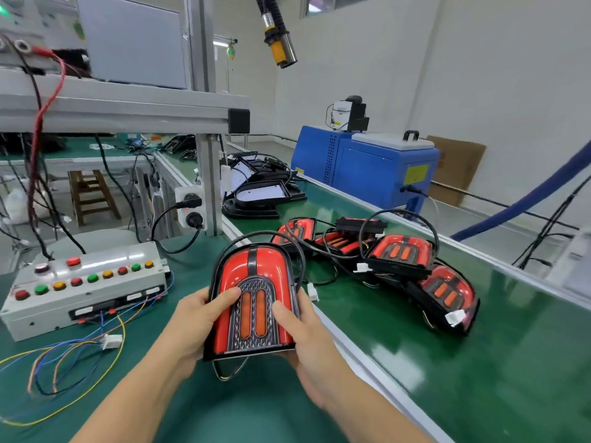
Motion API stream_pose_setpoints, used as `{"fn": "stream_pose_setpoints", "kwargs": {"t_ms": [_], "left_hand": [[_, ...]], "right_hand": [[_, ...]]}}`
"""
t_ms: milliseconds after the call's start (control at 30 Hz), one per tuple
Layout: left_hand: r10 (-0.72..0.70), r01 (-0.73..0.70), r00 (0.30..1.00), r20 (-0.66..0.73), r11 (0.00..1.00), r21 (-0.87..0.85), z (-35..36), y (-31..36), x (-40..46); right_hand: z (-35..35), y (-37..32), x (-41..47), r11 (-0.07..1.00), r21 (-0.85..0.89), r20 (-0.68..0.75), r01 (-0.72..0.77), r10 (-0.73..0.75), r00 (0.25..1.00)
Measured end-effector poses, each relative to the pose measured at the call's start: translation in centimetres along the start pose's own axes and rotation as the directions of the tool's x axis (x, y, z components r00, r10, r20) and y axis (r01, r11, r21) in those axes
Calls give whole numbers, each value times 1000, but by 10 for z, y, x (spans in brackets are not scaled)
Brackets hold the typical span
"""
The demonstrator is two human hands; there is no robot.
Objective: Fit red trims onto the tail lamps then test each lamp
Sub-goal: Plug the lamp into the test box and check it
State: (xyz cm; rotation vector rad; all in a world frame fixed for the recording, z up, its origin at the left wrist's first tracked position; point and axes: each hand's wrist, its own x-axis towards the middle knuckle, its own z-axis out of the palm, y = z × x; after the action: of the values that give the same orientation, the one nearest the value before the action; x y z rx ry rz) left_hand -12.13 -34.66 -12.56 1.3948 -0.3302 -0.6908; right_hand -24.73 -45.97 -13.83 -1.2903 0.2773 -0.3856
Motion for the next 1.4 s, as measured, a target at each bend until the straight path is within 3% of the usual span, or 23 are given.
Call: {"fn": "stream_pose_setpoints", "kwargs": {"t_ms": [267, 433, 567, 700, 867, 1033, 1233, 1400], "left_hand": [[1, -13, 987, 161, 998, 68, 18, 13, 0], [-28, 2, 919, 394, 998, 65, 21, 18, 2], [-64, 18, 862, 503, 995, 96, 24, 23, 6], [-42, 10, 883, 467, 998, 70, 44, 26, 14], [87, -36, 950, 300, 984, -172, 92, 27, 19], [183, -90, 953, 242, 932, -352, 137, 32, 29], [169, -75, 953, 252, 936, -344, 177, 38, 49], [123, -33, 956, 265, 947, -319, 206, 32, 72]], "right_hand": [[-15, -10, -4, 1000, 0, -140, 24, -24, 990], [-25, -24, -7, 999, 38, -209, 33, -25, 978], [-37, -33, -9, 993, 97, -230, 60, -37, 973], [-51, -42, -8, 981, 170, -247, 98, -54, 967], [-69, -67, -2, 971, 150, -344, 187, -126, 930], [-95, -97, 9, 969, 103, -435, 225, -160, 886], [-129, -118, 24, 966, 137, -542, 217, -110, 833], [-154, -127, 34, 988, 50, -626, 147, -84, 776]]}}
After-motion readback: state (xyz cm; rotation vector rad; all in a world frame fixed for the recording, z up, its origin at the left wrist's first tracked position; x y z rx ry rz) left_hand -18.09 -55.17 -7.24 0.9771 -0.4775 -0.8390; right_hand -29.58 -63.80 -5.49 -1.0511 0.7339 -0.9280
